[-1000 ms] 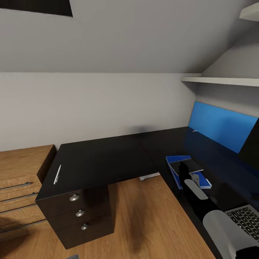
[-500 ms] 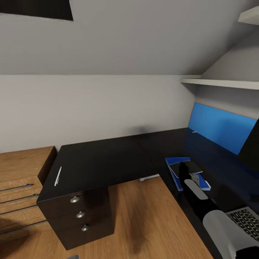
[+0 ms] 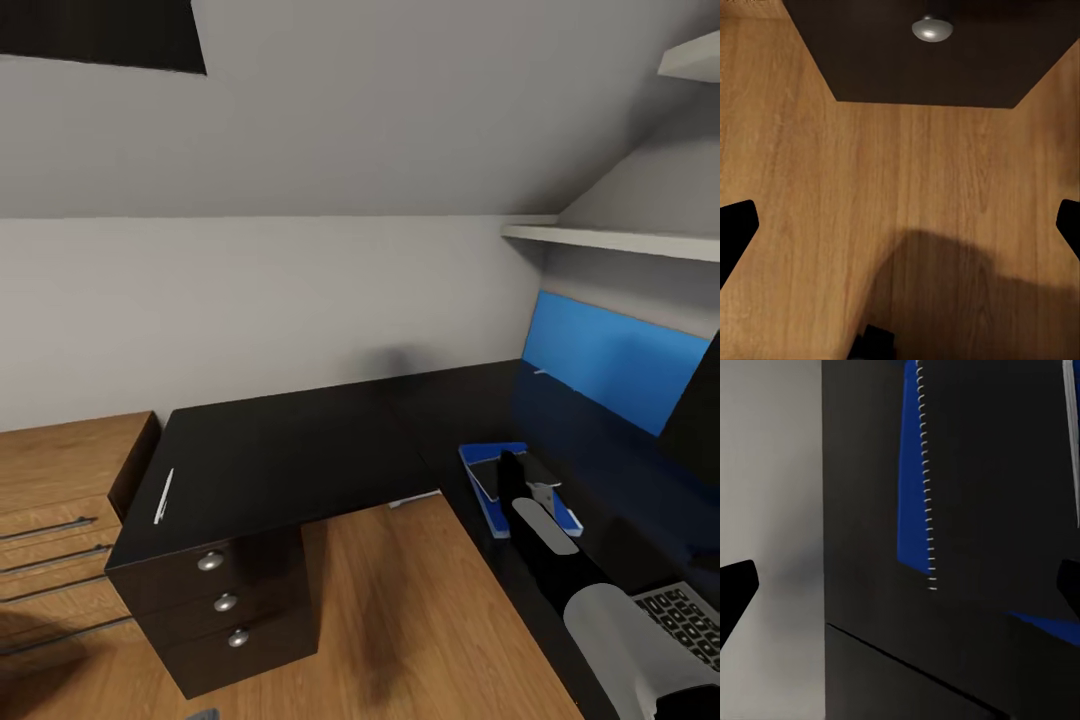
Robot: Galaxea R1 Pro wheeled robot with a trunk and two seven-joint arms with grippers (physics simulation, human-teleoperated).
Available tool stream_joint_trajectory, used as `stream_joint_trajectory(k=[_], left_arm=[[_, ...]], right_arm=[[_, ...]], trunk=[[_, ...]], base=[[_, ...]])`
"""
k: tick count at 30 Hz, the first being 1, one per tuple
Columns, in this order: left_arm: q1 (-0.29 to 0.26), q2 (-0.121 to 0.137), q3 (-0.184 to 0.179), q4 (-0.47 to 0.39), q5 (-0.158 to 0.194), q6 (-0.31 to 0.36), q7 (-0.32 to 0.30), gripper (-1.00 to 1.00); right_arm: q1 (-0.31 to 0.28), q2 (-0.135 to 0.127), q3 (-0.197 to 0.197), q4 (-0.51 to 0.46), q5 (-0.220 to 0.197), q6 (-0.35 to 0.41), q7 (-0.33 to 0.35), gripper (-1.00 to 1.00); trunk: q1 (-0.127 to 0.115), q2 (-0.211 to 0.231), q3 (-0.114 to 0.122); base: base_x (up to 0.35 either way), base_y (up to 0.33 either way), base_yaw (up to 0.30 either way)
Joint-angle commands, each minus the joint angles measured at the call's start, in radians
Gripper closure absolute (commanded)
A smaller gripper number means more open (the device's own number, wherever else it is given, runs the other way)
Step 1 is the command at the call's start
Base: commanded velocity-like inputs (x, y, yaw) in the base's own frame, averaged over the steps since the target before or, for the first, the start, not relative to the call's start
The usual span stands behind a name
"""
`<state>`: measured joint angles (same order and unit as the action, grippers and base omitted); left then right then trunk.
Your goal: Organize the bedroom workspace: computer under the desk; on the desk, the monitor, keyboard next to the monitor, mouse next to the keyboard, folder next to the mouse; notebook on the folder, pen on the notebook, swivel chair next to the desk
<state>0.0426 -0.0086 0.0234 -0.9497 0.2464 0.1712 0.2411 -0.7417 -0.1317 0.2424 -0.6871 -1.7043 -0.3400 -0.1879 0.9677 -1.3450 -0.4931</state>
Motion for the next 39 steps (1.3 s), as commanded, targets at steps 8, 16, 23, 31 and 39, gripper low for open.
stream_joint_trajectory(k=[8,16,23,31,39], left_arm=[[0.0,-0.001,0.001,-0.003,0.008,0.006,0.003,-1.0],[0.0,0.0,0.001,-0.003,0.008,0.006,0.004,-1.0],[0.0,0.002,0.001,-0.003,0.01,0.006,0.005,-1.0],[0.0,0.007,0.006,-0.003,0.012,0.006,0.006,-1.0],[0.0,0.007,0.008,-0.004,0.013,0.005,0.007,-1.0]], right_arm=[[-0.001,-0.002,0.008,-0.002,-0.008,-0.008,-0.001,-1.0],[-0.001,0.0,0.013,-0.042,-0.009,-0.008,0.009,-1.0],[0.003,0.005,0.025,-0.125,0.006,-0.009,0.012,-1.0],[0.004,0.026,0.215,-0.157,0.255,-0.008,-0.002,-1.0],[0.004,0.16,0.415,-0.171,0.643,-0.001,-0.381,-1.0]], trunk=[[-0.031,0.056,0.024],[-0.061,0.112,0.049],[-0.088,0.161,0.071],[-0.119,0.217,0.096],[-0.15,0.273,0.121]], base=[[0.0,0.0,0.0],[0.0,0.0,0.0],[0.0,0.0,0.0],[0.0,0.0,0.0],[0.0,0.0,0.0]])
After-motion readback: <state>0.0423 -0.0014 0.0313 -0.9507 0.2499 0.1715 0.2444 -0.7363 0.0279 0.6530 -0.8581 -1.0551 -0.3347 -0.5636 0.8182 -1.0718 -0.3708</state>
